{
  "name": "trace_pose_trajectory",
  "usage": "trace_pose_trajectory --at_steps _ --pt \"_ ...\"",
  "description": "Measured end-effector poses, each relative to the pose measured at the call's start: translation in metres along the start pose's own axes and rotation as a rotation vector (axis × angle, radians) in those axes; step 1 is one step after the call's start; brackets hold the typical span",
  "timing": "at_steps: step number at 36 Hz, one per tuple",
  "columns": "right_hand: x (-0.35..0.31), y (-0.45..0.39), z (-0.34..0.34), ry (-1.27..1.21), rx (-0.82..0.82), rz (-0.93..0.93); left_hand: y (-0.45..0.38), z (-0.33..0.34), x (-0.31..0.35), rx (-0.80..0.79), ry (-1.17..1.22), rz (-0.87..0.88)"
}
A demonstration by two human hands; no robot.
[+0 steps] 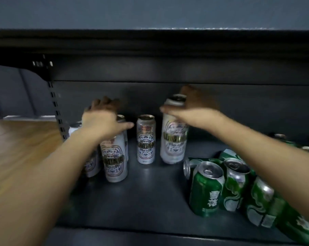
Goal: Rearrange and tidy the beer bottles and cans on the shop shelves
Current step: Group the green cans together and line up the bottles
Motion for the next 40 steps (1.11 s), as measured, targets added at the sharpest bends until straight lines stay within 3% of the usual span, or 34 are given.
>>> trace_pose_trajectory --at_steps 2,4,14,17,22,24,28,30,34,40 --pt "-0.013 0.008 0.023 0.028 -0.137 -0.003 0.003 0.012 -0.014 -0.171 -0.003 -0.033" --pt "-0.023 0.016 0.046 0.13 -0.207 0.004 0.007 0.026 -0.018 -0.24 0.091 -0.025" --pt "-0.036 0.018 0.099 0.189 -0.21 -0.03 0.015 0.033 -0.019 -0.137 0.25 -0.02" --pt "-0.032 0.015 0.099 0.236 -0.242 -0.021 0.027 0.021 -0.035 0.009 0.287 -0.11" --pt "-0.035 0.017 0.096 0.337 -0.267 -0.048 0.056 -0.013 -0.072 0.36 0.136 -0.26" --pt "-0.034 0.017 0.094 0.334 -0.268 -0.043 0.066 -0.013 -0.09 0.254 0.127 -0.31" --pt "-0.03 0.016 0.084 0.265 -0.169 -0.016 0.093 0.016 -0.113 -0.293 0.393 -0.352" --pt "-0.025 0.015 0.074 0.181 -0.069 0.024 0.105 0.027 -0.113 -0.285 0.495 -0.336" --pt "-0.005 0.01 0.05 0.029 0.103 0.061 0.114 0.018 -0.102 -0.133 0.389 -0.344" --pt "0.029 0.014 0.022 0.082 0.207 0.102 0.101 -0.027 -0.019 -0.115 0.56 -0.058"
Point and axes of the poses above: each hand's wrist, its own y-axis away from the middle knuckle, its own z-axis out of the palm, x = y × z, the point moved 3 cm from there along -y, towards the middle knuckle, and after that the axes turned 10 degrees about z, right-handed, at the moved point
